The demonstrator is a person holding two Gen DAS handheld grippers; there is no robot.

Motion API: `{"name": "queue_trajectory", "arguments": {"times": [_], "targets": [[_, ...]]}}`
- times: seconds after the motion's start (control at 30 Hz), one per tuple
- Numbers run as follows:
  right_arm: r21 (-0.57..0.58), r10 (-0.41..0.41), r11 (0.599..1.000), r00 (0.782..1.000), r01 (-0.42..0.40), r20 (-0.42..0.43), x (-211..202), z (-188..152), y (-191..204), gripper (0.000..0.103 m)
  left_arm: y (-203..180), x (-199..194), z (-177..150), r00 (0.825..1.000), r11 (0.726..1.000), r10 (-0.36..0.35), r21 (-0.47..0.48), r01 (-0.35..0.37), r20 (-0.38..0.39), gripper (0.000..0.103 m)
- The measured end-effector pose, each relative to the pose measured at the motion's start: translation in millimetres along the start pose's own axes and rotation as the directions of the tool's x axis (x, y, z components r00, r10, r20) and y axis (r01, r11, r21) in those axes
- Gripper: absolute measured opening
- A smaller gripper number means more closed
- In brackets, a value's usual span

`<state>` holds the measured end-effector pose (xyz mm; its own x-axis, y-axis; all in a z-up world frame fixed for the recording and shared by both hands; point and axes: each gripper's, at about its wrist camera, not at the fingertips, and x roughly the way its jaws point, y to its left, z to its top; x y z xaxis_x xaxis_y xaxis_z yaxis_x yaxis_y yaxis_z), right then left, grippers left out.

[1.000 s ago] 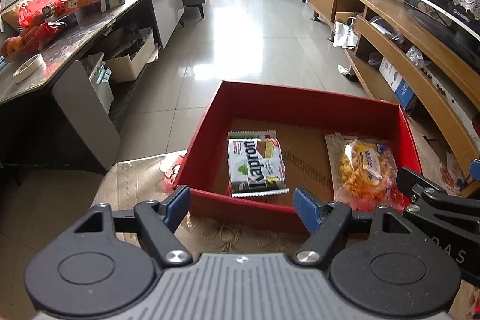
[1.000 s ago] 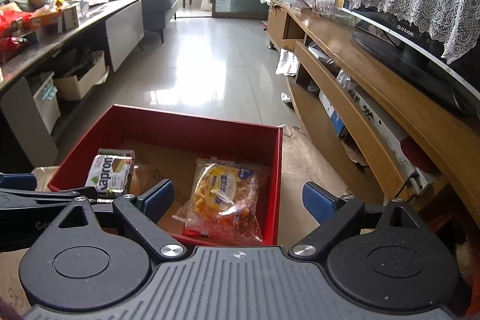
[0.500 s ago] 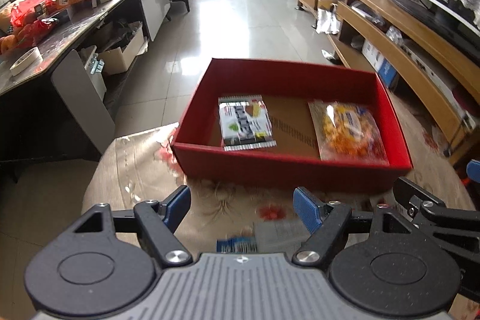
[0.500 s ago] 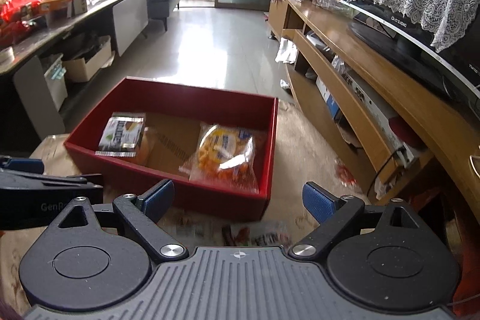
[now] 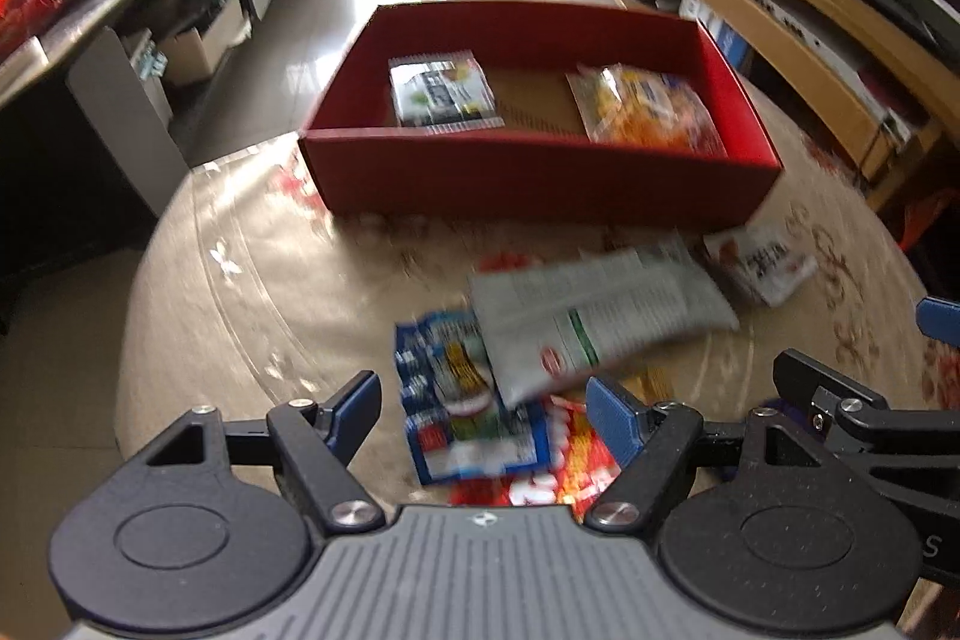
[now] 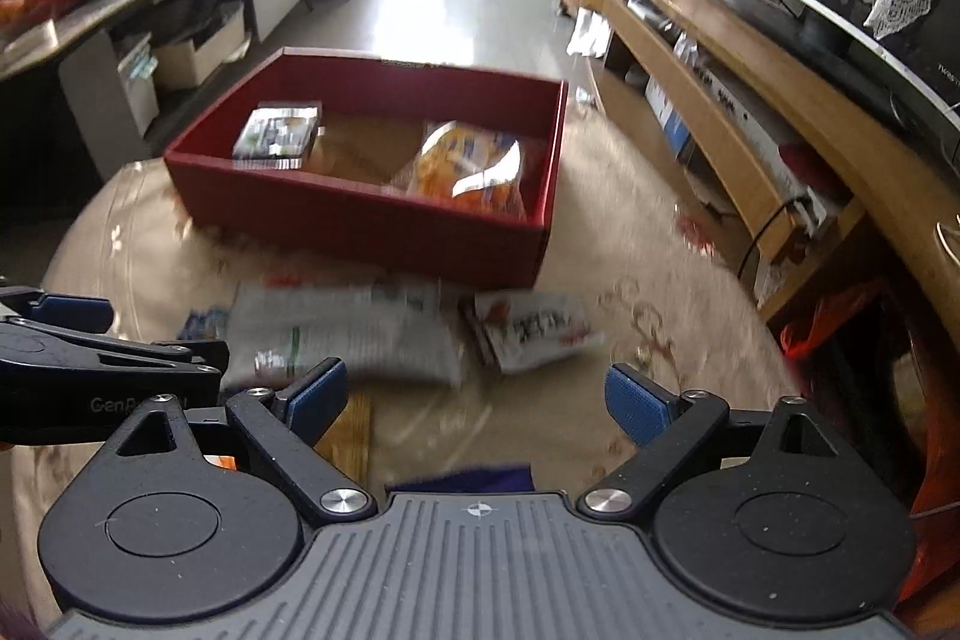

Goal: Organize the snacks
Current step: 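Withdraw both tools from the box and move toward the loose snacks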

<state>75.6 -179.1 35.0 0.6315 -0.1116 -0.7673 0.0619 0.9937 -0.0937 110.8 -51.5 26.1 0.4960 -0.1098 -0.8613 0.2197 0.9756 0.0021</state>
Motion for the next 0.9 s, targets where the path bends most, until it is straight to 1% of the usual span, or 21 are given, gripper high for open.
{"name": "queue_trajectory", "arguments": {"times": [0.1, 0.23, 0.37, 0.47, 0.57, 0.67, 0.73, 0.8, 0.9], "targets": [[-0.002, 0.001, 1.000, 1.000, -0.001, -0.019, -1, -9, -3, 0.095, -6, 0, -6, 1.000, 1.000, -0.013, 0.021, 0.013, -0.012, 0.072], [0.004, 0.011, 1.000, 0.999, -0.011, -0.044, -2, -22, -10, 0.097, -13, -2, -7, 0.999, 0.997, -0.039, 0.060, 0.040, -0.005, 0.073], [-0.016, -0.003, 1.000, 0.996, 0.002, -0.090, 4, -38, -19, 0.098, -13, 3, -2, 0.998, 0.997, -0.061, 0.050, 0.062, -0.020, 0.073], [-0.003, 0.002, 1.000, 0.991, -0.003, -0.135, 13, -44, -27, 0.098, -16, 10, 3, 0.996, 0.995, -0.082, 0.047, 0.084, -0.042, 0.073], [-0.002, 0.012, 1.000, 0.987, -0.012, -0.159, 18, -49, -29, 0.098, -22, 14, 7, 0.995, 0.994, -0.085, 0.071, 0.088, -0.043, 0.073], [-0.026, 0.022, 0.999, 0.982, -0.028, -0.186, 24, -55, -25, 0.098, -30, 20, 15, 0.994, 0.987, -0.099, 0.124, 0.104, -0.048, 0.073], [-0.043, 0.023, 0.999, 0.976, -0.033, -0.218, 32, -59, -22, 0.098, -37, 26, 20, 0.993, 0.976, -0.106, 0.184, 0.114, -0.054, 0.074], [-0.070, 0.025, 0.997, 0.969, -0.043, -0.246, 39, -63, -17, 0.098, -45, 33, 25, 0.993, 0.959, -0.106, 0.259, 0.117, -0.056, 0.074], [-0.103, 0.023, 0.993, 0.964, -0.052, -0.264, 46, -65, -11, 0.097, -56, 49, 30, 0.993, 0.923, -0.095, 0.368, 0.112, -0.065, 0.078]]}}
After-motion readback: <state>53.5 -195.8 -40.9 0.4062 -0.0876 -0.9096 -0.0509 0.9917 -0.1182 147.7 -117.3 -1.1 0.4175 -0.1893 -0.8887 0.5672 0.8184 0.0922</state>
